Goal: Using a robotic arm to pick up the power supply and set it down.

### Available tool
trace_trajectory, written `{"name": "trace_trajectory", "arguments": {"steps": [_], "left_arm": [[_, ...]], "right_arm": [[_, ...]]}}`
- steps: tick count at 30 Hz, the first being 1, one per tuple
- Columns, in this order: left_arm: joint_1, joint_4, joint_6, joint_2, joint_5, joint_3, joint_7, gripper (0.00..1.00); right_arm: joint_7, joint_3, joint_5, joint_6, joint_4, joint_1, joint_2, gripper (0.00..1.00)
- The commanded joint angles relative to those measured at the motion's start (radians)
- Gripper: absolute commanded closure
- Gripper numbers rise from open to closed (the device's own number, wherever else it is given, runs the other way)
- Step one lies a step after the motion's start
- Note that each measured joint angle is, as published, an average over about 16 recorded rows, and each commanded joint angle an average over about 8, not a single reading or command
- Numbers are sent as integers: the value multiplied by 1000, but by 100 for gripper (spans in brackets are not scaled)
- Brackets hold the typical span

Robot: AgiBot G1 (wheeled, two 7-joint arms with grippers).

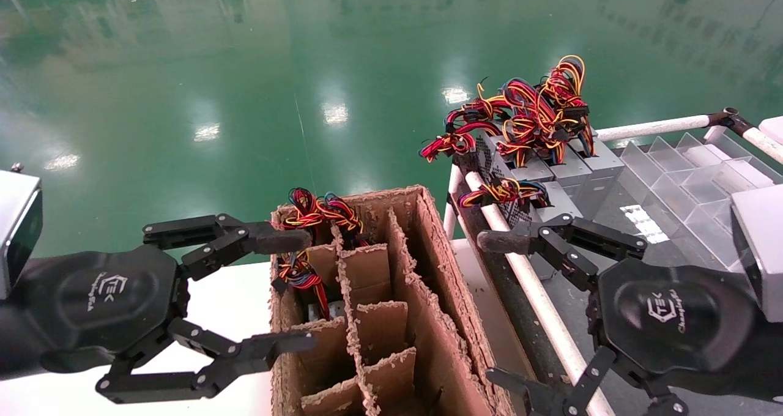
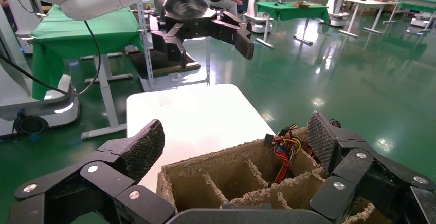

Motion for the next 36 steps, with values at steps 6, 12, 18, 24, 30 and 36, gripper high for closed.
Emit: {"name": "trace_trajectory", "arguments": {"steps": [6, 12, 18, 24, 30, 36], "left_arm": [[0, 0, 0, 0, 0, 0, 0, 100], [0, 0, 0, 0, 0, 0, 0, 100], [0, 0, 0, 0, 0, 0, 0, 100], [0, 0, 0, 0, 0, 0, 0, 100], [0, 0, 0, 0, 0, 0, 0, 100], [0, 0, 0, 0, 0, 0, 0, 30]], "right_arm": [[0, 0, 0, 0, 0, 0, 0, 0], [0, 0, 0, 0, 0, 0, 0, 0], [0, 0, 0, 0, 0, 0, 0, 0], [0, 0, 0, 0, 0, 0, 0, 0], [0, 0, 0, 0, 0, 0, 0, 0], [0, 0, 0, 0, 0, 0, 0, 0]]}}
